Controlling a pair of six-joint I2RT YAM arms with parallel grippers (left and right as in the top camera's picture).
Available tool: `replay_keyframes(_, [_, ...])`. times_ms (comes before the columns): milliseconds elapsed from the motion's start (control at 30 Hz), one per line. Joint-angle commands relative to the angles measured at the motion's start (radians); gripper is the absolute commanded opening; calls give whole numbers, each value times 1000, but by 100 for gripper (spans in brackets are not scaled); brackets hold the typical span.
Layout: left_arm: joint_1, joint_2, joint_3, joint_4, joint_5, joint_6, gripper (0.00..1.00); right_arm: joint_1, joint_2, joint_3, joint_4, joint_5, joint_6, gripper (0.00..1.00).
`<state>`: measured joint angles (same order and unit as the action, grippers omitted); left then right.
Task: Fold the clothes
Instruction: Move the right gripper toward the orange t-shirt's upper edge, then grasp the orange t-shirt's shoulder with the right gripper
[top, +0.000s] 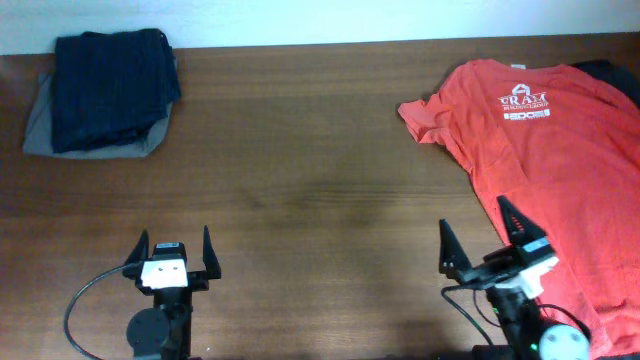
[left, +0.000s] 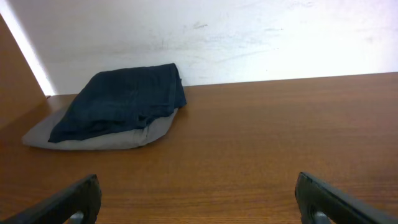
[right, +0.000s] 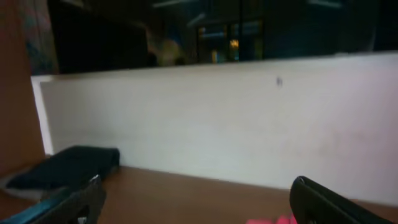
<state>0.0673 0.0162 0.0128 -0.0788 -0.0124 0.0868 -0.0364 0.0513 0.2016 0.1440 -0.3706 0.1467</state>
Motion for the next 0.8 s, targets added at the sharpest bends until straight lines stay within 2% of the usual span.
replay_keyframes(0, [6, -9, -4, -3, -10, 13, 99, 3, 117, 154, -45, -19, -19, 99])
replay_keyframes(133, [6, -9, -4, -3, -10, 13, 99, 3, 348, 342, -138, -19, -91, 99])
replay_keyframes(233, [6, -9, -4, -3, -10, 13, 99, 3, 582, 538, -277, -20, -139, 99])
replay_keyframes(367, [6, -9, -4, -3, -10, 13, 99, 3, 923, 859, -550, -21, -154, 99])
replay_keyframes(500, [6, -9, -4, -3, -10, 13, 99, 27, 1281, 1229, -915, -15, -305, 99])
replay_keyframes(600, [6, -9, -4, -3, -10, 13, 99, 59, 1517, 1487, -1155, 46, -360, 99])
replay_keyframes(700, [6, -9, -4, -3, -10, 13, 99, 70, 1727, 1681, -1274, 166, -359, 99])
replay_keyframes(767, [6, -9, -4, -3, -10, 13, 99, 69, 1827, 1738, -1303, 192, -359, 98])
